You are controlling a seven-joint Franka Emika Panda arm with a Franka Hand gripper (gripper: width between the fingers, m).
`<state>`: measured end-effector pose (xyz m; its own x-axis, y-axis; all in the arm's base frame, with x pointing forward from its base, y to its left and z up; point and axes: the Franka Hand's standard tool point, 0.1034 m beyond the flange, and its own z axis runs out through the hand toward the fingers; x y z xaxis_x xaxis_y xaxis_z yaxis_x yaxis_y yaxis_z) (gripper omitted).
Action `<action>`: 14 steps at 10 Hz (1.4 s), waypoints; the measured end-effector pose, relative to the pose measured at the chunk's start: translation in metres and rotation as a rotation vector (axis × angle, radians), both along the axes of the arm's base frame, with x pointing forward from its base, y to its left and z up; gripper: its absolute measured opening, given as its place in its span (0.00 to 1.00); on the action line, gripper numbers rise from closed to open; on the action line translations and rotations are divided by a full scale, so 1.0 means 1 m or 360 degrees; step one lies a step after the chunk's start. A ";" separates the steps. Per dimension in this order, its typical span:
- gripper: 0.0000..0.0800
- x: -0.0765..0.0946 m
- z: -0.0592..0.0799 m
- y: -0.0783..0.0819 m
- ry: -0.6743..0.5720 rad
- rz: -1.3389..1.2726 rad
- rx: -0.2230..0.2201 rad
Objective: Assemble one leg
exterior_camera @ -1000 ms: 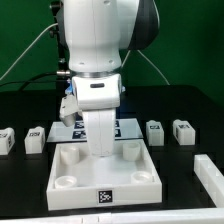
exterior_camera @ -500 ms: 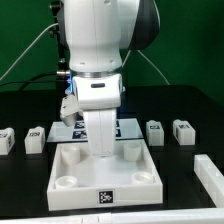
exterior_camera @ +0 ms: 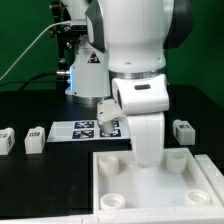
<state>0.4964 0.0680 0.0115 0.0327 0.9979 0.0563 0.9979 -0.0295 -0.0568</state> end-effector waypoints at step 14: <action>0.81 0.000 -0.004 -0.001 0.0023 -0.0007 -0.0010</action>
Offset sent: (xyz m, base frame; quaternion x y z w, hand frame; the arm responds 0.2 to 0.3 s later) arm 0.0082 0.0207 -0.0020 -0.0039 0.0284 -0.0264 0.9992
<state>0.4966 0.0671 0.0077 0.0378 0.9981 0.0493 0.9969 -0.0343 -0.0712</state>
